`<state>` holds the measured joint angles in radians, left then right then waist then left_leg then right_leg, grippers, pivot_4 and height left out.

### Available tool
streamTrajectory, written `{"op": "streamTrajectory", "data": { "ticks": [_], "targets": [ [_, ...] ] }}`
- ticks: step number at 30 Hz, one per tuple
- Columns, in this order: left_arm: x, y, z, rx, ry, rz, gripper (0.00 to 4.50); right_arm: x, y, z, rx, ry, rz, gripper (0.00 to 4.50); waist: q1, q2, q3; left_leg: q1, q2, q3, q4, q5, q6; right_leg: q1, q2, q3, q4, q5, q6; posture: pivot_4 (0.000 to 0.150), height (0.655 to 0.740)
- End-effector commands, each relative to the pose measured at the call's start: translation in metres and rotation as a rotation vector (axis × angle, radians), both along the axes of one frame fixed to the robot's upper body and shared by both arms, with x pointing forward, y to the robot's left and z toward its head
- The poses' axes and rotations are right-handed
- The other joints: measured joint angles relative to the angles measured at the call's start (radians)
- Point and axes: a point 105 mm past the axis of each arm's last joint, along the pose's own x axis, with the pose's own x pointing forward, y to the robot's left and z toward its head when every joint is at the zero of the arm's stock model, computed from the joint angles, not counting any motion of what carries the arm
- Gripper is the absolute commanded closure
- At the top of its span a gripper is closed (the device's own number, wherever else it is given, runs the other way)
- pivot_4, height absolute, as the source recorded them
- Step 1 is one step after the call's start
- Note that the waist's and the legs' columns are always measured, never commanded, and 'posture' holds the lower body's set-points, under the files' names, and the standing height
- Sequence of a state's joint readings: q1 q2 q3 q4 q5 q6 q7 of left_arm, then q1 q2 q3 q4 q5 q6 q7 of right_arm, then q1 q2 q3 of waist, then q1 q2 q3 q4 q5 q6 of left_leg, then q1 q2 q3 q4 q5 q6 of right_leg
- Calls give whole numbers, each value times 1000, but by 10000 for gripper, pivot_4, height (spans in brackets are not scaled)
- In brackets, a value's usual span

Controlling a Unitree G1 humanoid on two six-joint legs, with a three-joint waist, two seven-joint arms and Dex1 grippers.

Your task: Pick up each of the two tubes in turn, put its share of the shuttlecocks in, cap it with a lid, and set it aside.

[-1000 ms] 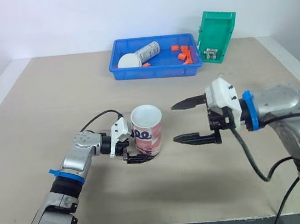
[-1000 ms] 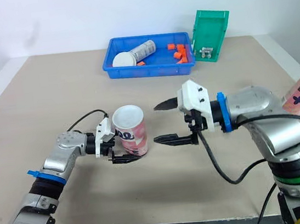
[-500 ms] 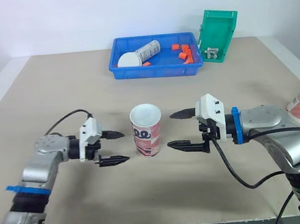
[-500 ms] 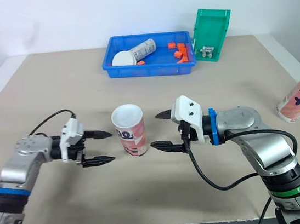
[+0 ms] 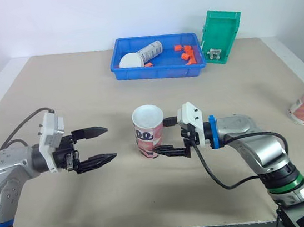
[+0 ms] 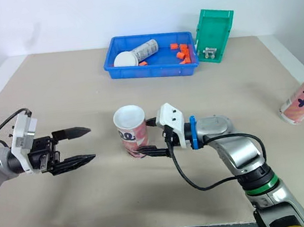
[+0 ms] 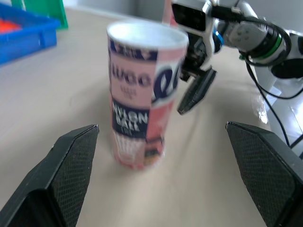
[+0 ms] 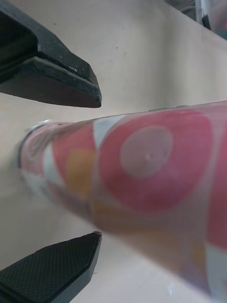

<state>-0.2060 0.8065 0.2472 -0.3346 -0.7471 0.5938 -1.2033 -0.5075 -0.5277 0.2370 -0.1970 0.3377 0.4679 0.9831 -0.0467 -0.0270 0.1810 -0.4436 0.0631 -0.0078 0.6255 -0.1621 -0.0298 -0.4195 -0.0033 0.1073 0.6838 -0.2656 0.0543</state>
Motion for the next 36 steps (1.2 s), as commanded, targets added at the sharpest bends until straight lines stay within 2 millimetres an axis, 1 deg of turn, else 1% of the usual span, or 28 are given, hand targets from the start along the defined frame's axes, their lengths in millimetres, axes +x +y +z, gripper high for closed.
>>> {"op": "streamTrajectory", "data": {
  "ticks": [1, 6, 12, 15, 17, 19, 21, 24, 26, 29, 30, 31, 32, 33, 34, 35, 36],
  "targets": [
    [-10, -3, 14, 10, -60, -17, 290, 4, 7, 14, 34, -61, 27, 0, 0, -1, 0, 0, 0, 0, 0, 0, 0, 0, 0, 0, 0, 0, 0, 1500, 7038],
    [-11, -3, 19, 11, -81, 4, 290, 5, 18, 14, 66, -51, 63, 0, 0, -1, 0, 0, 1, 0, 1, 0, 0, 0, 0, 0, 0, 1, -1, 1500, 7038],
    [-10, -10, 26, -25, -106, -8, 290, 5, 22, 12, 78, -38, 79, 0, 0, -1, 0, 0, 1, 1, 1, 0, 0, 0, 0, 0, 0, 1, 0, 1500, 7038],
    [-7, -14, 28, -35, -114, -19, 0, 4, 20, 14, 86, -35, 76, 8371, 0, -1, 0, 0, 1, 1, 1, 0, 0, 0, 0, 0, 0, 1, 0, 1500, 7038],
    [-2, -18, 31, -49, -126, -24, 0, 5, 17, 16, 96, -32, 60, 15539, 1, -1, 0, 0, 1, 1, 1, 0, 0, 0, 0, 0, 0, 1, 0, 1500, 7038],
    [5, -23, 34, -60, -142, -26, 0, 6, 13, 20, 110, -36, 39, 15539, 1, -1, 0, 0, 1, 0, 1, 0, 0, 0, 0, 0, 0, 2, 1, 1500, 7038],
    [15, -30, 38, -70, -164, -29, 0, 9, 6, 28, 130, -47, 8, 15539, 2, -1, 0, 0, 1, 0, 1, 0, 0, 0, 0, 0, 0, 3, 3, 1500, 7038],
    [30, -45, 49, -108, -197, -49, 0, 14, -17, 43, 166, -72, -82, 15539, 11, -1, 1, -1, 0, 0, 3, 1, -1, 1, 1, -1, 0, 4, 5, 1500, 7038],
    [41, -58, 57, -135, -209, -68, 0, 21, -46, 51, 188, -85, -199, 15539, 14, -1, 1, -2, 0, 0, 5, 1, -1, 1, 0, 0, 0, 5, 6, 1500, 7038],
    [56, -79, 64, -159, -218, -85, 0, 31, -104, 58, 209, -111, -439, 15539, 23, -1, 1, -3, -1, 0, 6, 1, -1, 2, 0, 1, -2, 5, 8, 1500, 7038],
    [58, -82, 65, -163, -219, -88, 0, 32, -114, 59, 213, -116, -483, 15539, 23, -1, 1, -3, -2, 0, 6, 1, -1, 2, 0, 1, -2, 5, 8, 1500, 7038],
    [61, -88, 67, -178, -217, -97, 0, 32, -134, 62, 222, -134, -559, 15539, 23, -1, 1, -3, -2, 0, 6, 0, 0, 2, 0, 1, -2, 4, 8, 1500, 7038],
    [64, -97, 67, -188, -217, -112, 0, 32, -160, 64, 237, -155, -664, 15539, 22, -1, 1, -3, -2, 0, 6, 0, 0, 2, 0, 1, -2, 4, 8, 1500, 7038],
    [66, -102, 67, -194, -217, -122, 0, 31, -179, 66, 247, -169, -737, 15539, 25, -1, 1, -3, -2, 0, 6, 0, 0, 2, 0, 1, -2, 4, 8, 1500, 7038],
    [67, -110, 66, -199, -212, -139, 0, 27, -201, 67, 273, -176, -825, 15539, 25, -1, 1, -3, -2, -1, 6, 0, 0, 2, 0, 1, -1, 4, 8, 1500, 7038],
    [68, -117, 65, -199, -210, -159, 0, 23, -218, 66, 286, -174, -888, 15539, 25, 0, 1, -4, -2, -1, 6, 0, 0, 2, 0, 1, -1, 4, 8, 1500, 7038],
    [68, -122, 63, -197, -212, -175, 0, 18, -230, 63, 288, -172, -932, 15539, 25, 0, 1, -4, -3, -1, 5, 0, 0, 2, 0, 2, -1, 4, 8, 1500, 7038]
  ]
}}
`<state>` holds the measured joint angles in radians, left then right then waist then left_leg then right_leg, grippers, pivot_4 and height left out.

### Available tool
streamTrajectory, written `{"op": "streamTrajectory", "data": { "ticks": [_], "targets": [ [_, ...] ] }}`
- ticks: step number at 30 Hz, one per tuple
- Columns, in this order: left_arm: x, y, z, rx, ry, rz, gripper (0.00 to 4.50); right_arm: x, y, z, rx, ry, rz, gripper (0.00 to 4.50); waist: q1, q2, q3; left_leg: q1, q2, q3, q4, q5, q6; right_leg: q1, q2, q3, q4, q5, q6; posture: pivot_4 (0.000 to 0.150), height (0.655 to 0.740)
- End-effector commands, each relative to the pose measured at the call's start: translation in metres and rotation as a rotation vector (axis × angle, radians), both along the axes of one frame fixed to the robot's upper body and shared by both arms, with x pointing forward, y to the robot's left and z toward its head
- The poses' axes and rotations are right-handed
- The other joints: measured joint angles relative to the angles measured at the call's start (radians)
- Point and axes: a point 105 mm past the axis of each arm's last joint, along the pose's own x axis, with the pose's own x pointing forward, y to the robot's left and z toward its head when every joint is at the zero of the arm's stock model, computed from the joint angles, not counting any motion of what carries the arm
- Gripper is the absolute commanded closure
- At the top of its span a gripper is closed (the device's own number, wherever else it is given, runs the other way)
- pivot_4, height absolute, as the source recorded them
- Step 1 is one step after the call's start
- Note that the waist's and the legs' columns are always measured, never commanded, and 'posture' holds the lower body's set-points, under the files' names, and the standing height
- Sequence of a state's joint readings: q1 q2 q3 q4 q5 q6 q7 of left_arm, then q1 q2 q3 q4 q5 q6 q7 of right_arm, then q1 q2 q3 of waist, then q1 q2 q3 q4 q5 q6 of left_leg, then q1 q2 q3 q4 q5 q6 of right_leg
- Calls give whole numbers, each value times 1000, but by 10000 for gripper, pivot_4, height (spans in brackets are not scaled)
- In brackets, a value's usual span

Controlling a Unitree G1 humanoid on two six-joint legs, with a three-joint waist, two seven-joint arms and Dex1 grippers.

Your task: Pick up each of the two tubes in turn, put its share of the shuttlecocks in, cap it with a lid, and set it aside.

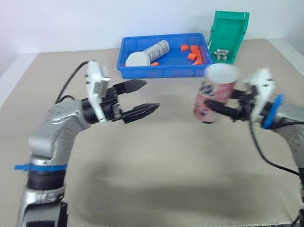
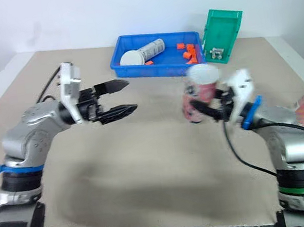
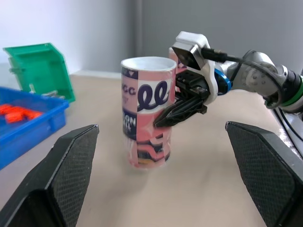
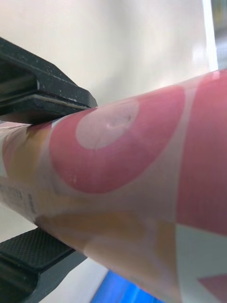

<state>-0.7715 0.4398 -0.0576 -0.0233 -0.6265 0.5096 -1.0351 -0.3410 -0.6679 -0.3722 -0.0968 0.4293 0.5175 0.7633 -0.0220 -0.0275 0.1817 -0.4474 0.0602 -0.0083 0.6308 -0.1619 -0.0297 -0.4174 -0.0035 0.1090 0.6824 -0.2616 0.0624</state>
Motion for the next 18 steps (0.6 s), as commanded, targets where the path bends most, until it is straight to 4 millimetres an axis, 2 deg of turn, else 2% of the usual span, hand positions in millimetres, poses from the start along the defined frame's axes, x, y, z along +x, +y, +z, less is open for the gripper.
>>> {"op": "streamTrajectory", "data": {
  "ticks": [1, 4, 8, 12, 15, 18],
  "targets": [
    [1, -19, 2, 9, -51, -50, 0, -20, -56, 13, 33, -72, -209, 15539, 0, 0, 0, 0, 0, 0, 0, 0, 0, 0, 0, 0, 0, 0, 0, 1500, 7038],
    [2, -31, 0, -1, -46, -82, 0, -30, -74, -4, 37, -30, -284, 15539, -2, 0, 0, 0, -1, 0, 0, 0, 1, 0, 0, 1, 0, 0, 0, 1500, 7038],
    [3, -40, -1, -6, -46, -107, 0, -32, -95, -19, 66, 9, -368, 15539, -24, 3, 0, 1, -1, 1, 1, 0, 1, 0, 0, 2, 0, 2, 3, 1500, 7038],
    [4, -42, -2, -3, -46, -109, 0, -29, -105, -33, 95, 53, -410, 15539, -27, 4, -1, 2, -1, 1, 2, 2, 3, 1, 0, 2, 0, 4, 3, 1500, 7038],
    [4, -39, -3, -2, -42, -100, 0, -24, -107, -55, 104, 126, -432, 15539, -27, 4, -1, 5, -1, 1, 3, 3, 5, 4, 0, 2, 0, 5, 3, 1500, 7038],
    [5, -35, -3, -2, -39, -87, 0, -24, -96, -71, 95, 203, -370, 6111, -27, 2, -1, 9, -2, 0, 5, 3, 5, 10, -1, 3, -2, 3, 0, 1500, 7038]
  ]
}}
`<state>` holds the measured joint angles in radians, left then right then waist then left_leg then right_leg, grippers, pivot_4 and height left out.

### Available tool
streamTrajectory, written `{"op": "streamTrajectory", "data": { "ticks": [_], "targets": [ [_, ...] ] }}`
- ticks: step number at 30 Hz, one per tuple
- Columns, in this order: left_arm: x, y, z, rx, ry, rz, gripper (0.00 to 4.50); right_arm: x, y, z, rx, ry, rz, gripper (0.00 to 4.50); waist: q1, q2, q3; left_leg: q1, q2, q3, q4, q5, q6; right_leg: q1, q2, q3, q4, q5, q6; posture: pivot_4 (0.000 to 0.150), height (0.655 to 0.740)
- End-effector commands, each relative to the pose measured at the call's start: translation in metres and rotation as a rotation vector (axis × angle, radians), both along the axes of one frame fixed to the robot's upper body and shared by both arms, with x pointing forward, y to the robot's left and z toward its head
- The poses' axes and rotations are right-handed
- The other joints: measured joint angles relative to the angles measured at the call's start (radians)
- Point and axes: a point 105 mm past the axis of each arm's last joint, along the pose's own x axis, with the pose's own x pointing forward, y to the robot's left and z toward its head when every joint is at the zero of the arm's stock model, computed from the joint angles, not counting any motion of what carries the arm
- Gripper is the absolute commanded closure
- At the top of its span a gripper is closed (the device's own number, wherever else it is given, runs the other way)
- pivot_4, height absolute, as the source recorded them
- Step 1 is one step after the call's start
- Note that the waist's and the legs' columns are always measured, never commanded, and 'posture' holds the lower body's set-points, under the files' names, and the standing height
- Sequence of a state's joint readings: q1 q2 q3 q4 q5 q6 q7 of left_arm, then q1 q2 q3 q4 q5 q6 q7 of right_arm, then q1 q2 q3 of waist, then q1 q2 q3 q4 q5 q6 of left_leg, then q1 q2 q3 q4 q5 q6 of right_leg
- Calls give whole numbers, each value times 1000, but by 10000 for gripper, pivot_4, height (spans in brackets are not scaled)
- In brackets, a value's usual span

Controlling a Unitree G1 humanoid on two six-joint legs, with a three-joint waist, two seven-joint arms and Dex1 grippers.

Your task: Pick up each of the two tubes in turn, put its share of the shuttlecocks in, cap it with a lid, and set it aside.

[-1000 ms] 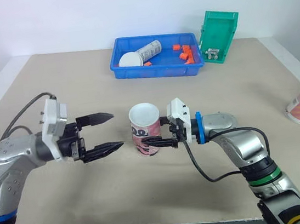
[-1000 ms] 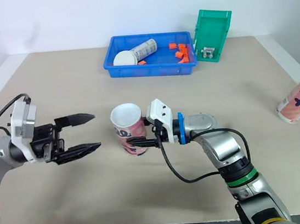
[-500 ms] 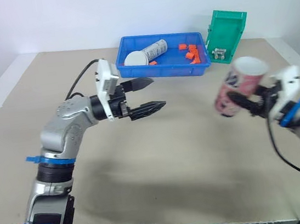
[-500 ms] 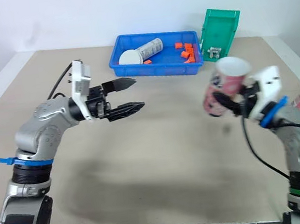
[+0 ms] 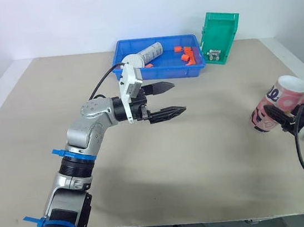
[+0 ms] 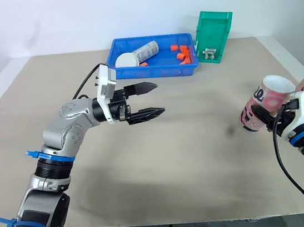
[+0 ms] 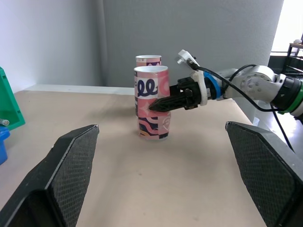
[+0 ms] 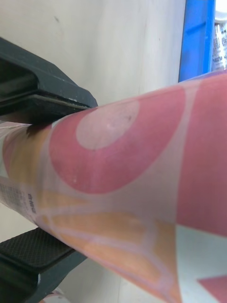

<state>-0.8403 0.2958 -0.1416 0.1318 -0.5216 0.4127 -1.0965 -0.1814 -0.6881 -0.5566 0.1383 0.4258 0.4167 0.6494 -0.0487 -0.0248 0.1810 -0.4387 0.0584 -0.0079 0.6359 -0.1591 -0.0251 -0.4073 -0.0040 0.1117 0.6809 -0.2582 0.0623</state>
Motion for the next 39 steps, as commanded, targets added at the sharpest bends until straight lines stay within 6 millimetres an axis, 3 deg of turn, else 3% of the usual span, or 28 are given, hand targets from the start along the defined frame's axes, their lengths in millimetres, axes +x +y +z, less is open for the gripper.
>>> {"op": "streamTrajectory", "data": {
  "ticks": [1, 2, 10, 17, 24, 30, 33, 39],
  "targets": [
    [0, 6, 11, -17, -40, 19, 0, -1, 6, -24, -5, 110, 41, 3909, 0, -1, 0, 0, 0, 0, 0, 0, 0, 0, 0, 0, 0, 0, 0, 1500, 7038],
    [0, 7, 11, -16, -41, 22, 0, -1, 6, -27, -18, 123, 43, 939, 0, 0, 0, 0, -1, 0, 0, 0, 0, 0, 0, 0, 0, 0, 0, 1500, 7038],
    [0, 12, 11, -13, -37, 35, 0, -16, 0, -41, -65, 243, 66, 939, 1, 2, 0, -1, -3, 0, -1, 0, 0, 0, -1, 2, 0, -1, 3, 1500, 7038],
    [1, 32, 0, 41, -10, 79, 0, -37, -21, -32, -132, 297, 55, 939, 1, 2, 0, -1, -4, -1, -2, 0, 0, 0, -3, 2, 0, -2, 5, 1500, 7038],
    [6, 90, -40, 159, 77, 284, 0, -50, 32, -14, -196, 284, 287, 939, -6, 2, 0, 0, -3, 0, -3, 0, 0, -1, -3, 1, 0, -4, 1, 1500, 7038],
    [1, 139, -73, 183, 197, 497, 0, -40, 117, 3, -180, 152, 555, 939, -6, 0, 1, 1, -1, 0, -2, 0, 0, -1, -3, 1, 0, -3, 0, 1500, 7038],
    [-4, 149, -83, 189, 235, 551, 0, -29, 138, 6, -145, 115, 588, 939, 0, -2, 2, 0, -1, 0, -2, -1, 0, -1, -3, 0, 0, -2, -1, 1500, 7038],
    [-11, 155, -95, 154, 265, 620, 0, -17, 164, -14, -135, 134, 670, 939, 13, -3, 2, -4, -1, 2, -2, -2, -2, -2, -5, -1, -1, -6, -1, 1500, 7038]
  ]
}}
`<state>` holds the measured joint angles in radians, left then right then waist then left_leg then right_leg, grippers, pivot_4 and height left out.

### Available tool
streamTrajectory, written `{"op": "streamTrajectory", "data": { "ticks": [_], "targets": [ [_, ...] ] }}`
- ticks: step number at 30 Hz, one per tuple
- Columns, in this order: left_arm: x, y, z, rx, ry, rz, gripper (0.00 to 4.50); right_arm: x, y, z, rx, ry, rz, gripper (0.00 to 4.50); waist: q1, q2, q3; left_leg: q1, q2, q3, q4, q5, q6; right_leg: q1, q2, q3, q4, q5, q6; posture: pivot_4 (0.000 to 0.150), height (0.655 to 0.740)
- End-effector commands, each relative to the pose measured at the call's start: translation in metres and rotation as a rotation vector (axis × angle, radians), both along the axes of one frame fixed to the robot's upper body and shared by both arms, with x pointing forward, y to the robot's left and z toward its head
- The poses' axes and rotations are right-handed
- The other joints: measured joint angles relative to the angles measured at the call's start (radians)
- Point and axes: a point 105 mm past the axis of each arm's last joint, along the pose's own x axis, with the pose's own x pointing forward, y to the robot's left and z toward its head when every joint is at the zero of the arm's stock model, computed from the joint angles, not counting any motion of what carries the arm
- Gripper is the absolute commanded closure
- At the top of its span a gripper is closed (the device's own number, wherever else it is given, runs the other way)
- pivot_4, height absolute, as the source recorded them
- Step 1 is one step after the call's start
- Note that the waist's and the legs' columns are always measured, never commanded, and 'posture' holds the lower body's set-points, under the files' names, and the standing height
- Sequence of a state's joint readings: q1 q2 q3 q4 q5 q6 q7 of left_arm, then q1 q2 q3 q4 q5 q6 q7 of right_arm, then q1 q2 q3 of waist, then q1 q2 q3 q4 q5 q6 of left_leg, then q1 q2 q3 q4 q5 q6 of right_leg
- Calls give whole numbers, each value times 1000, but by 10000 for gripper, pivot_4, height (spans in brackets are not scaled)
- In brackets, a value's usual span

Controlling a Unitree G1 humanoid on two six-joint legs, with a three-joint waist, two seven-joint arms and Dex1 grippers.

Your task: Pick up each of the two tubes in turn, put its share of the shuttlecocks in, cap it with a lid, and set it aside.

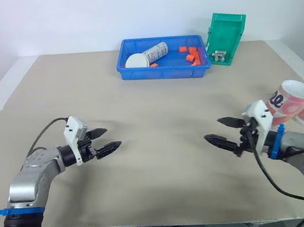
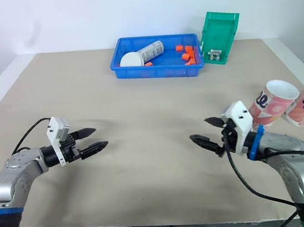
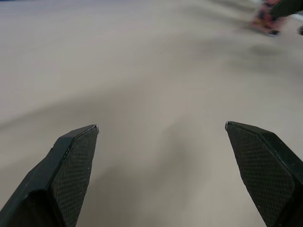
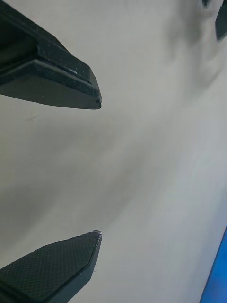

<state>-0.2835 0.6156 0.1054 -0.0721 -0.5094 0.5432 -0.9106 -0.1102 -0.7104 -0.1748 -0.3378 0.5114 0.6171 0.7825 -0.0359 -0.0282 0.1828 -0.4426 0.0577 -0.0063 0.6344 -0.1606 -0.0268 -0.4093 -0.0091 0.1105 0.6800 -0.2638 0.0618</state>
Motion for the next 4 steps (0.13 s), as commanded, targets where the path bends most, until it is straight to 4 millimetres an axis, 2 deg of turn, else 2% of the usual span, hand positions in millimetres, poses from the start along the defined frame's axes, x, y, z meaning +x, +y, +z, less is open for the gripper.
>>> {"op": "streamTrajectory", "data": {
  "ticks": [1, 4],
  "targets": [
    [-3, -3, 11, -11, -61, 12, 0, 6, 5, -3, -5, -18, 10, 939, 0, 0, 0, 0, 0, 0, 0, 0, 0, 0, 0, 0, 0, 0, 0, 1500, 7038],
    [-3, -6, 10, -24, -62, 8, 0, 10, 5, -8, -1, -12, 6, 939, 0, 0, 0, 0, 0, 0, -1, -1, -1, 0, 0, 0, 0, -1, 0, 1500, 7038]
  ]
}}
